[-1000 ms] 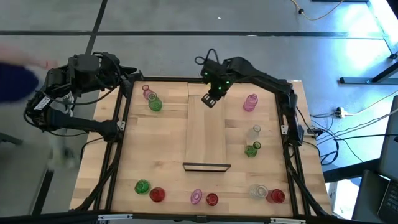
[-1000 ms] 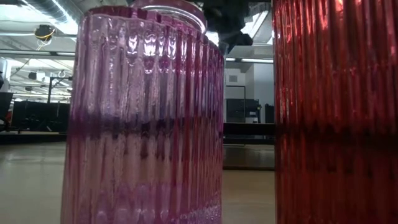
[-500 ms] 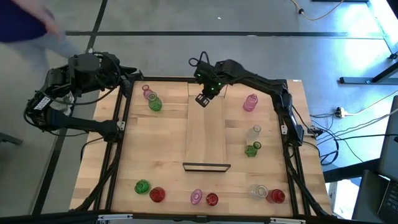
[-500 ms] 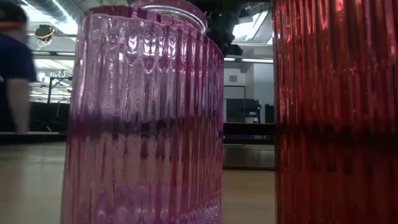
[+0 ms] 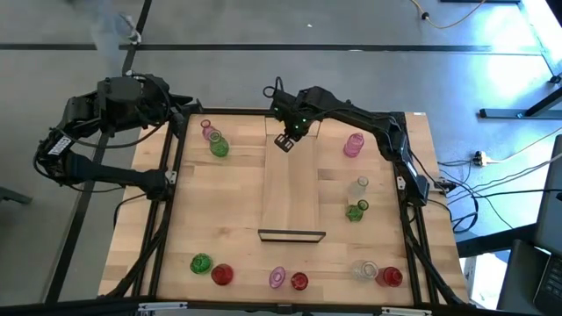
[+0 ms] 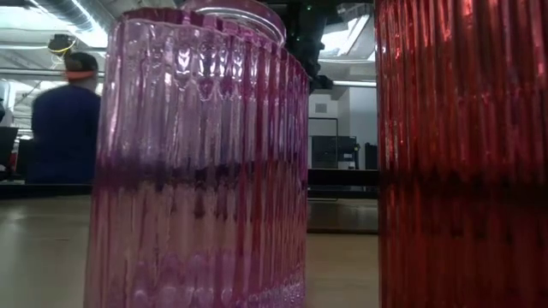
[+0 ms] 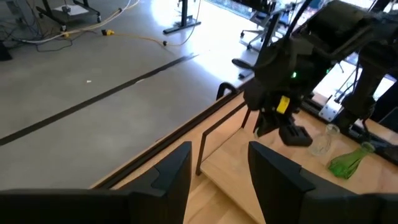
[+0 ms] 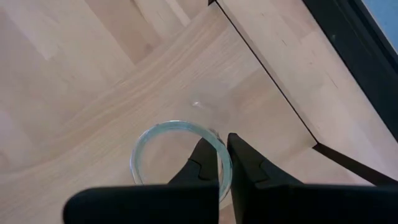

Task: Sort vases onto shelf
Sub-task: Put the top transparent vase on the shelf

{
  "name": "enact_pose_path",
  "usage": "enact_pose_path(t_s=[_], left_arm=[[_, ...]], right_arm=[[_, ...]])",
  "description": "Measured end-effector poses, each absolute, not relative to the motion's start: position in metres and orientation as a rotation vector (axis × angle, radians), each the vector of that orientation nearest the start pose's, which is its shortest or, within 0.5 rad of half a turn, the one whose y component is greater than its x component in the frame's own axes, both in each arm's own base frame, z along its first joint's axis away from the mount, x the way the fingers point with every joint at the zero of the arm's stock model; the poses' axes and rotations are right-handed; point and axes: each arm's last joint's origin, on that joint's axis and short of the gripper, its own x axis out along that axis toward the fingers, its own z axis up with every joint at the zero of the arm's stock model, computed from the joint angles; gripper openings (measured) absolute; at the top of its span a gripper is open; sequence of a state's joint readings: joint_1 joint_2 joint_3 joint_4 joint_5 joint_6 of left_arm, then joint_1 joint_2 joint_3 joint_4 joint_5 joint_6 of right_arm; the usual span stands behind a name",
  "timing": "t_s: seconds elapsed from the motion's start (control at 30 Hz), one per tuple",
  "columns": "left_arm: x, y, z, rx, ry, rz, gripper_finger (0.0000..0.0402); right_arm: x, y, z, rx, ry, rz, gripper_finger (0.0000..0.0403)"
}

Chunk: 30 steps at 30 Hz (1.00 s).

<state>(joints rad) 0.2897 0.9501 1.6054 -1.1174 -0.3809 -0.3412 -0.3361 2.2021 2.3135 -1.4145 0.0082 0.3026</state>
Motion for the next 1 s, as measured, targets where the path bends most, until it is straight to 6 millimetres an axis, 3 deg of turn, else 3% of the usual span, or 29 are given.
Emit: enact_pose_path(t_s=[1.0], left_arm=[[0.101, 0.041, 0.472, -0.297, 0.371, 0.733, 0.0151]], right_arm=[[0.409, -0.156, 0.309, 0.492, 1.242, -0.538, 0.0014]])
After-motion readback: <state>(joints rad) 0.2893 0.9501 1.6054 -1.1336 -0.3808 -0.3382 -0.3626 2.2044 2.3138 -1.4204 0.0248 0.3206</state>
